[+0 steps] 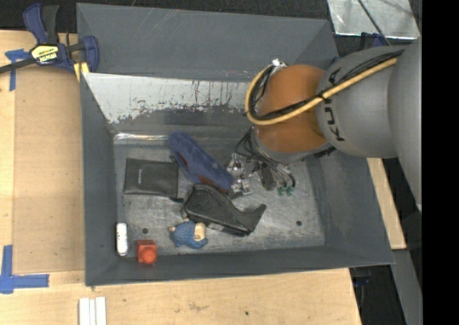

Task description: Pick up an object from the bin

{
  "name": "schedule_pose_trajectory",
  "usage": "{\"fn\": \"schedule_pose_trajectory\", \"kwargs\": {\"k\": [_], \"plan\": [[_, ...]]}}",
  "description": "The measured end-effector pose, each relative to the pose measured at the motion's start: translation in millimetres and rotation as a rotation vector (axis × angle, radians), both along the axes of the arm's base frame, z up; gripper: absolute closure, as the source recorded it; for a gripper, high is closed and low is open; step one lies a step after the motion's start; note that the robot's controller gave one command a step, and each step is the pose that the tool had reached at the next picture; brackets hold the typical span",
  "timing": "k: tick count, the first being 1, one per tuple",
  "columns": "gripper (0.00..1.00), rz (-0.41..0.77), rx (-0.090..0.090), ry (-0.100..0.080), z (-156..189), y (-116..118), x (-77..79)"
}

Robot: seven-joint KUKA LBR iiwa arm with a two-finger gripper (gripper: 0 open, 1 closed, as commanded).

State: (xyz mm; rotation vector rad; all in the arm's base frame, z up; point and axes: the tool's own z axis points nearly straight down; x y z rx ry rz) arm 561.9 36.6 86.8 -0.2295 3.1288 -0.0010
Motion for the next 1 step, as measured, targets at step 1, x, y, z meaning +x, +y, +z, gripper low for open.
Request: {"fn": "schedule_pose_trajectory", "kwargs": {"k": [1], "plan": [[1.0, 0.027, 0.0, -0.008, 144.8, -2.2, 11.6]]}}
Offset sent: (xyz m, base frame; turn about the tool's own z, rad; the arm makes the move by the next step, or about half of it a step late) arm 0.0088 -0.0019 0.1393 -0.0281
